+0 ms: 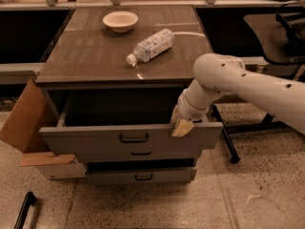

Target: Open top drawer

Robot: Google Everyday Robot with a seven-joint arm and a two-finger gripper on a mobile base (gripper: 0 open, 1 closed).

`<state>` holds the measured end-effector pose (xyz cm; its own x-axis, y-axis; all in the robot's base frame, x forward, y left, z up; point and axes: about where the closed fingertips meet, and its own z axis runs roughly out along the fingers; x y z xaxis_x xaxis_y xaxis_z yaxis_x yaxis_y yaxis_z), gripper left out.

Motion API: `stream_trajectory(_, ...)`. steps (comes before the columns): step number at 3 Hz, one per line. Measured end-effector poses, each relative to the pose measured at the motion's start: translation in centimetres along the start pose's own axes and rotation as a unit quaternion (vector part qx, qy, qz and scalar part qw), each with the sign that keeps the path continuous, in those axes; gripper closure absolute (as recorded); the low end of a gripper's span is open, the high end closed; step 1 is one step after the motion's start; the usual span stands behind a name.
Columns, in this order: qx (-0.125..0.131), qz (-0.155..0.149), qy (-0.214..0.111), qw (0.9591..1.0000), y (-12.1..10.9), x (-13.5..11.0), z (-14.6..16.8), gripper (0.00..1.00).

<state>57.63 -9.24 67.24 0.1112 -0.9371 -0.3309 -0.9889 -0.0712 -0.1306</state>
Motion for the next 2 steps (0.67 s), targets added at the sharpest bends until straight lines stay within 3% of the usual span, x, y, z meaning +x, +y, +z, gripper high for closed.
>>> stream_trajectory(1, -0.001, 0.0, 0.0, 1.0, 0.02, -0.03, 0.02, 0.27)
stream_trajectory(2, -0.001, 0.0, 0.0, 1.0, 0.03, -0.03, 0.02, 0.04)
